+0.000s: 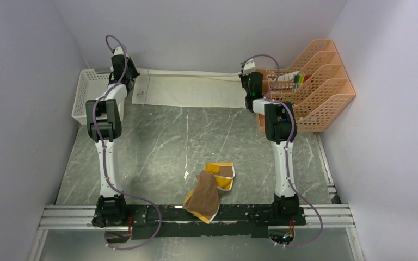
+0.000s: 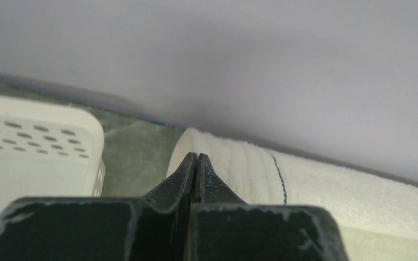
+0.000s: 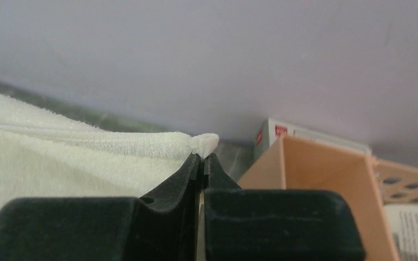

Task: Roll the towels
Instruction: Fold the towel at the corner of the board.

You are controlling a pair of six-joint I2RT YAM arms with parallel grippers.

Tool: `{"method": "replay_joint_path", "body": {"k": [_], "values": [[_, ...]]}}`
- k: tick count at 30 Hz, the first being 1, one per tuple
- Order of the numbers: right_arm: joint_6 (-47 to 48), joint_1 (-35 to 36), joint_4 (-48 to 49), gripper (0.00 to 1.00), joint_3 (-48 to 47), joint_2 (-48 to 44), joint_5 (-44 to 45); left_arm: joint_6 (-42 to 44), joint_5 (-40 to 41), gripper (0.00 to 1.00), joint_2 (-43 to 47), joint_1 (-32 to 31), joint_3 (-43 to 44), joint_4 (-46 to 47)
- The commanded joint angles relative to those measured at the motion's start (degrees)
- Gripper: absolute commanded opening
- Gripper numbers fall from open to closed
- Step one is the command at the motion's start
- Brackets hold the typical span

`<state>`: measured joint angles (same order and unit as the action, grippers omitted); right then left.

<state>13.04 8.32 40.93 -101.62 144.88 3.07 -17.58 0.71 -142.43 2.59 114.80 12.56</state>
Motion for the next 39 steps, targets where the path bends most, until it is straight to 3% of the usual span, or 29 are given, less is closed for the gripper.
{"method": "replay_joint_path", "body": {"k": [1, 13, 22, 39], "values": [[-0.5, -0.2, 4.4, 0.00, 4.7, -6.1, 1.5, -0.3, -0.6, 0.07, 3.7, 0.7, -4.1, 4.7], [-2.8, 0.0, 7.7, 0.00, 20.5, -16.8, 1.5, -2.0, 2.3, 0.07, 11.8, 0.7, -21.2, 11.2], [-3.6, 0.4, 7.1, 0.00, 28.7, -21.2, 0.8, -1.9, 4.3, 0.07, 14.8, 0.8, -27.4, 11.8], [-4.1, 1.5, -6.6, 0.00, 30.8, -23.9, -2.9, -1.3, 5.1, 0.07, 17.6, 1.5, -32.4, 6.0]]}}
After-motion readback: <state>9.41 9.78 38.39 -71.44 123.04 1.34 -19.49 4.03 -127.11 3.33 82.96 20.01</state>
